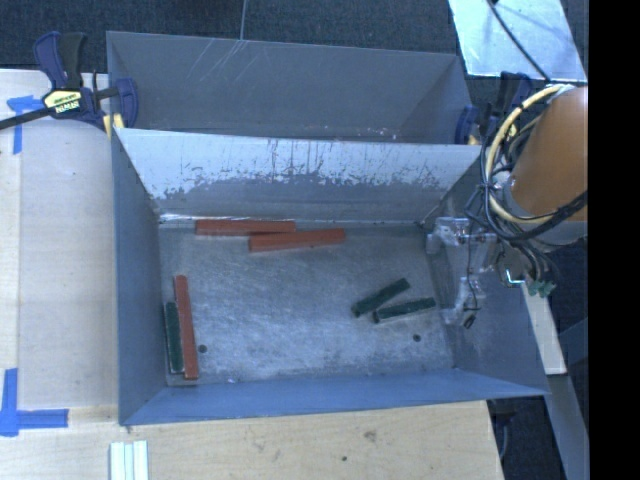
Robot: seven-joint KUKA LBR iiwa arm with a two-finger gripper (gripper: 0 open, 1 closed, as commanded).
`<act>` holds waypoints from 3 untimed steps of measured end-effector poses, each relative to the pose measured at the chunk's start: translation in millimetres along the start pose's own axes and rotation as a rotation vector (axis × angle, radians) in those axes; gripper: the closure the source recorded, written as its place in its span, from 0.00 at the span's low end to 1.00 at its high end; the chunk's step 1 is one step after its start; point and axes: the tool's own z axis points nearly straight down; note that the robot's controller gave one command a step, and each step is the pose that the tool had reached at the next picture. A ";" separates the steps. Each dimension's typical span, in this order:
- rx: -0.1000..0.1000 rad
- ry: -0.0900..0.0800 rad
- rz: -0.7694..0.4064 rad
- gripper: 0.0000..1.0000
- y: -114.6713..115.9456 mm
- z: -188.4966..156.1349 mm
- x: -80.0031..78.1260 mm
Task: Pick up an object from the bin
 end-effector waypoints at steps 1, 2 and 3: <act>0.001 -0.008 -0.122 0.00 11.0 138.3 1.8; 0.003 -0.016 -0.126 1.00 10.7 132.3 -1.4; 0.002 -0.018 -0.116 1.00 74.2 -18.7 -3.5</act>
Offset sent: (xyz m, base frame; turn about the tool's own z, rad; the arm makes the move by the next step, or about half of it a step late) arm -0.0028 0.0111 -0.1363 -0.1242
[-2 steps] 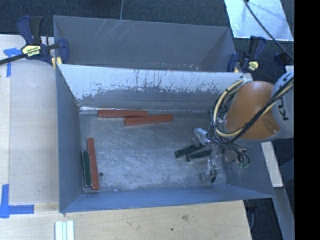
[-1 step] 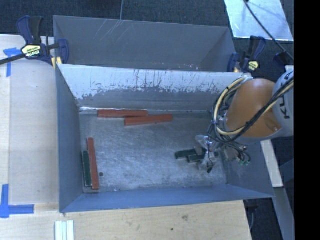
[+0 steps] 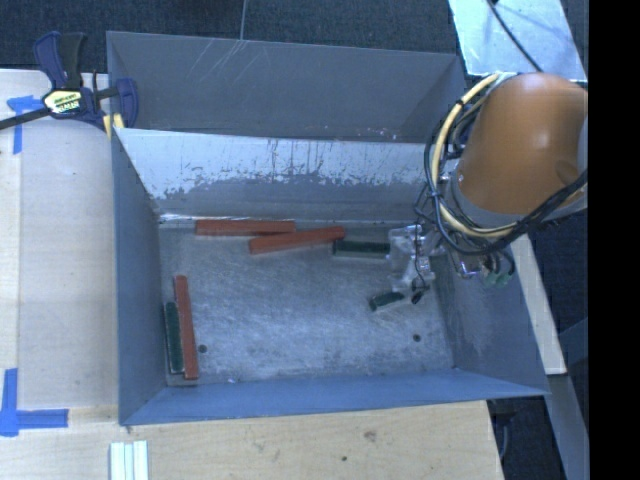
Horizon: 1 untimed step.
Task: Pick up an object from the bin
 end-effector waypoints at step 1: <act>-0.001 0.009 0.002 0.00 -1.1 4.6 2.0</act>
Offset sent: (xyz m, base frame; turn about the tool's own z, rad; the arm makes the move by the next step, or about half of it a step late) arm 0.0000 0.0000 0.0000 0.0000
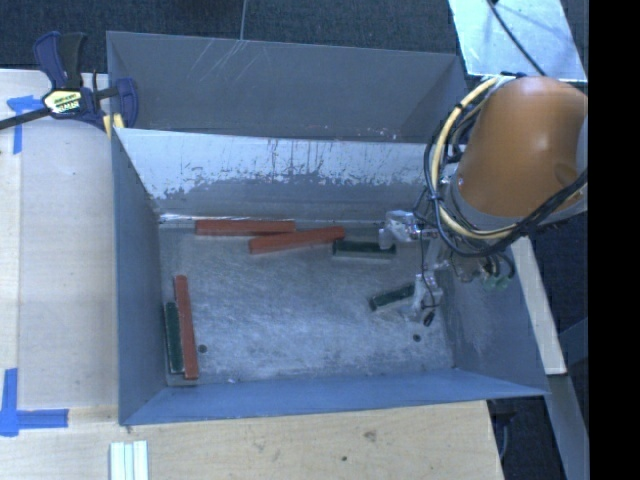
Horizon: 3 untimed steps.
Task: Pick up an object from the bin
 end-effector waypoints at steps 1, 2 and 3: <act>0.000 0.008 -0.007 0.00 -75.3 143.6 13.7; 0.002 -0.005 -0.011 0.00 -93.6 150.1 -41.3; 0.001 -0.002 -0.013 1.00 -92.9 149.3 -39.6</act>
Offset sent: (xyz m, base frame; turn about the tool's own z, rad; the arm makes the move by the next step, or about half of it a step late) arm -0.0029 -0.0734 -0.1391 -0.0122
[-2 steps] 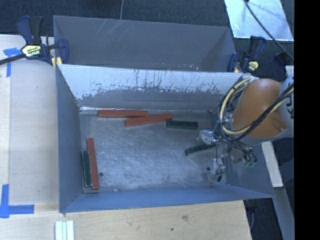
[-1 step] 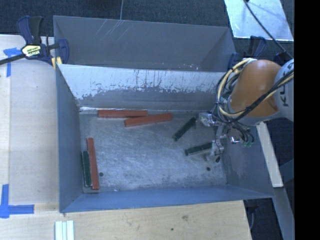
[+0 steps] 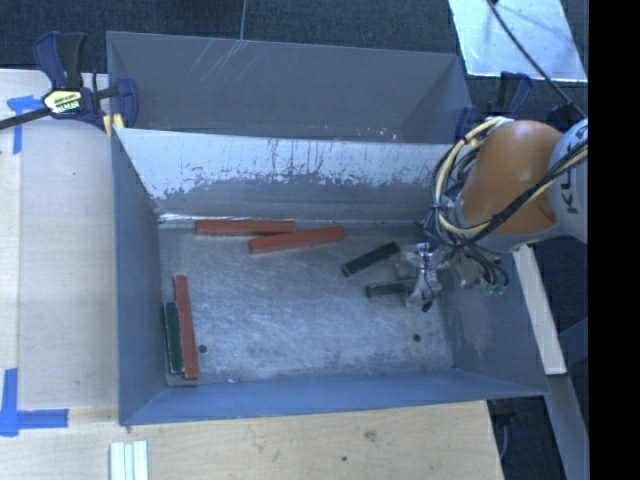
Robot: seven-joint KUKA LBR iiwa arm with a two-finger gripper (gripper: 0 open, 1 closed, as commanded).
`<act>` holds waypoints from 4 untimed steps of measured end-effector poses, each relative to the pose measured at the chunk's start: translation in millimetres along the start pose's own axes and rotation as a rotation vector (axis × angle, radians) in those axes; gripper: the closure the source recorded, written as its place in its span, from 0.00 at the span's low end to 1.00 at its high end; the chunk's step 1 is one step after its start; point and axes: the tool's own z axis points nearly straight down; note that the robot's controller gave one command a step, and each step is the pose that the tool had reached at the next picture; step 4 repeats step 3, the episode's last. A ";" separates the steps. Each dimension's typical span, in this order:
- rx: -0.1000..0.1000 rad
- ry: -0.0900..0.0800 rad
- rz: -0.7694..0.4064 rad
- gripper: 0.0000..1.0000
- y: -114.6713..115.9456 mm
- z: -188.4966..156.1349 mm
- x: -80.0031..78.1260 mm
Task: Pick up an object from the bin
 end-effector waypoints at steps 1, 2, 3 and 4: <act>-0.003 0.004 -0.425 1.00 8.1 -9.7 20.7; 0.002 -0.008 -0.446 1.00 28.4 -140.7 -23.4; 0.000 -0.001 -0.837 1.00 -5.0 -146.9 -46.7; 0.000 -0.001 -0.837 1.00 -5.0 -146.9 -46.7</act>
Offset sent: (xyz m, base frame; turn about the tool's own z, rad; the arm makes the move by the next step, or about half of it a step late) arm -0.0219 0.0057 0.0093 -0.4259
